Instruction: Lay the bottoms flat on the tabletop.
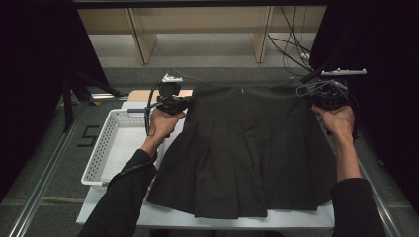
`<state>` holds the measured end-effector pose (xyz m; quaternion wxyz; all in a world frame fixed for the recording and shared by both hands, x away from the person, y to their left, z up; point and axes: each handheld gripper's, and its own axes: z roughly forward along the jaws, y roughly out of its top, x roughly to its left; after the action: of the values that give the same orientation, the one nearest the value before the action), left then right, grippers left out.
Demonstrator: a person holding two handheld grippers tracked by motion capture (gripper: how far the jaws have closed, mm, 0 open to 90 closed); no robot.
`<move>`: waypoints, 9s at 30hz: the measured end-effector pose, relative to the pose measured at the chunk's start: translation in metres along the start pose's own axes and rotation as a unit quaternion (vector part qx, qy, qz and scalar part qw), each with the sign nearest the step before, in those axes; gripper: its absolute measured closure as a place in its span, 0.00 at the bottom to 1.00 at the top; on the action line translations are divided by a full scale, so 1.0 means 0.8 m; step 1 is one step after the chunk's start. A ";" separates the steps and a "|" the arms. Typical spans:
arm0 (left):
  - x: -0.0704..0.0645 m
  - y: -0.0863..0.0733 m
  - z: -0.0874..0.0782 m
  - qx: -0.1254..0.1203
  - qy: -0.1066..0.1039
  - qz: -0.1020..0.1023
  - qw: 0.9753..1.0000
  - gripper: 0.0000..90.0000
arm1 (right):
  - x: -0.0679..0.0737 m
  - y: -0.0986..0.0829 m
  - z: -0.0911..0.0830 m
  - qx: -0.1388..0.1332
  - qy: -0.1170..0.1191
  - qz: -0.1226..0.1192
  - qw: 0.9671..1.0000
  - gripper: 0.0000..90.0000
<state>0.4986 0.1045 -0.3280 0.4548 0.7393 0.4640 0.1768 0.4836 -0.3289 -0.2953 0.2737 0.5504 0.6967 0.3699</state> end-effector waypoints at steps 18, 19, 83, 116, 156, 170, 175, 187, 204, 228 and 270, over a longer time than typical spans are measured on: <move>-0.002 0.039 0.009 -0.018 0.013 -0.005 1.000 0.99 | -0.001 0.010 -0.002 0.006 -0.018 -0.011 1.000 1.00; -0.001 0.039 0.010 -0.020 0.015 -0.007 1.000 0.99 | -0.002 0.011 -0.002 0.004 -0.016 -0.007 1.000 1.00; -0.079 -0.191 -0.007 0.182 -0.017 0.061 0.981 0.33 | 0.113 -0.169 0.015 0.116 0.176 -0.017 0.977 0.59; -0.087 -0.221 -0.026 0.181 -0.014 0.080 0.980 0.30 | 0.027 -0.221 -0.009 0.182 -0.013 -0.024 0.983 0.46; -0.085 -0.227 -0.017 0.205 0.006 0.088 0.975 0.27 | -0.021 -0.236 -0.026 0.156 0.005 0.067 0.985 0.72; -0.085 -0.234 -0.003 0.213 -0.056 0.057 0.974 0.99 | 0.044 -0.224 -0.012 0.143 0.073 0.013 0.987 0.61; -0.128 -0.234 -0.005 0.192 -0.075 0.075 0.976 0.97 | 0.045 -0.224 -0.011 0.145 0.079 0.010 0.986 0.63; -0.083 -0.211 -0.045 0.140 -0.028 0.047 0.989 0.46 | 0.078 -0.215 -0.017 0.128 0.121 -0.004 0.984 0.66; -0.076 -0.235 -0.032 0.196 0.053 0.034 0.979 0.24 | 0.167 -0.218 -0.007 0.158 0.186 -0.067 0.967 0.86; -0.062 -0.244 -0.014 0.218 0.056 0.000 0.974 0.18 | 0.116 -0.231 0.010 0.199 0.147 -0.028 0.968 0.64; -0.055 -0.241 -0.023 0.211 -0.011 -0.013 0.977 0.95 | 0.194 -0.145 0.047 0.110 0.206 -0.028 0.972 0.35</move>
<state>0.3624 0.1063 -0.4729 0.2963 0.8143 0.4954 0.0606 0.4100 -0.1843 -0.4080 0.0722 0.4691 0.7899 0.3883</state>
